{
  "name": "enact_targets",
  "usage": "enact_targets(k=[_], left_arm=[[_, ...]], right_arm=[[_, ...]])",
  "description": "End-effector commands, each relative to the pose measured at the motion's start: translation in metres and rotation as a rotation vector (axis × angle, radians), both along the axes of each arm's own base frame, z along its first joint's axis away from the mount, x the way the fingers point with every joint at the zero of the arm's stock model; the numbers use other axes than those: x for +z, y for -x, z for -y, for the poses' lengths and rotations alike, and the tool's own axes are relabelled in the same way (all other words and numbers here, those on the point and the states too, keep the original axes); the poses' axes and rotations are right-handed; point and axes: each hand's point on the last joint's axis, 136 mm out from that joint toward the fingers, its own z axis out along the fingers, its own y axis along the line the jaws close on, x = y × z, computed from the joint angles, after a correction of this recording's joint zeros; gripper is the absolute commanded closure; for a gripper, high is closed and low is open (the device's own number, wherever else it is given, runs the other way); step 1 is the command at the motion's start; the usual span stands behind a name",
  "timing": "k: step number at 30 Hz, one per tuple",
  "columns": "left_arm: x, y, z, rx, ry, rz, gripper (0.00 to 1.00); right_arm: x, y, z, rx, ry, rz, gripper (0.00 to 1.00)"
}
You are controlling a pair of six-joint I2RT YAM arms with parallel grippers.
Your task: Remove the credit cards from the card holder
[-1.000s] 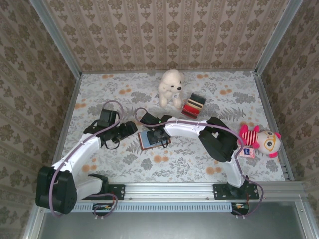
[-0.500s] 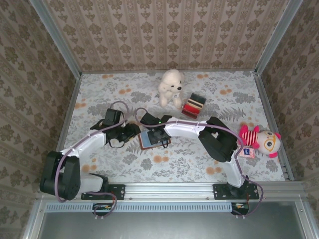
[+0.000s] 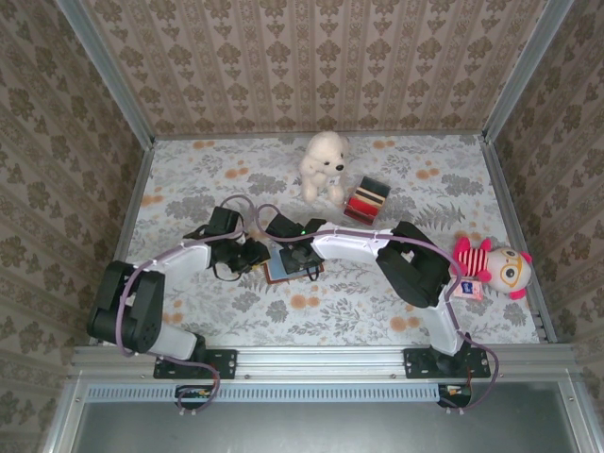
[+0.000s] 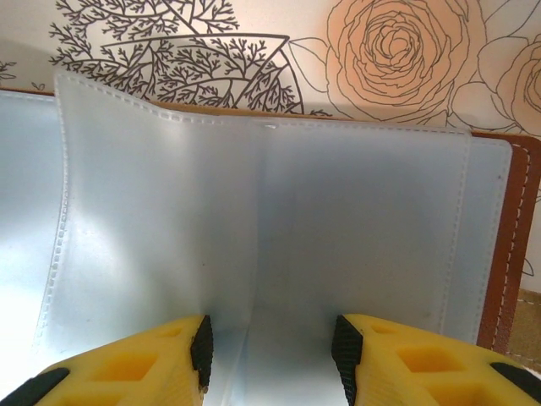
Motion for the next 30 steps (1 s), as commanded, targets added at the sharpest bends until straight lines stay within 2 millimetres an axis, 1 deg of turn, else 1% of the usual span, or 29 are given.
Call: enact_targets(k=[1,5,18,22,24,28,30], left_arm=[[0.01,-0.01,0.008,-0.036,0.025,0.042,0.74],[0.009,-0.01,0.009,-0.046,0.029,0.04,0.78],[0.001,-0.011,0.012,-0.057,0.032,0.016,0.77],[0.001,-0.012,0.015,-0.065,0.042,0.015,0.81],[0.001,-0.011,0.017,-0.072,0.053,0.014,0.86],[0.004,-0.012,0.023,-0.085,0.089,0.023,0.93],[0.007,-0.013,0.026,-0.093,0.108,0.03,0.96]], right_arm=[[-0.048,0.02,0.033,-0.029,0.118,-0.112,0.54],[-0.048,0.02,0.033,-0.031,0.114,-0.115,0.55],[-0.046,0.02,0.031,-0.03,0.095,-0.119,0.55],[-0.045,0.021,0.027,-0.025,0.071,-0.127,0.57],[-0.043,0.021,0.024,-0.019,0.051,-0.133,0.58],[-0.035,0.022,0.019,-0.01,-0.011,-0.142,0.59],[-0.03,0.019,0.014,-0.008,-0.058,-0.132,0.6]])
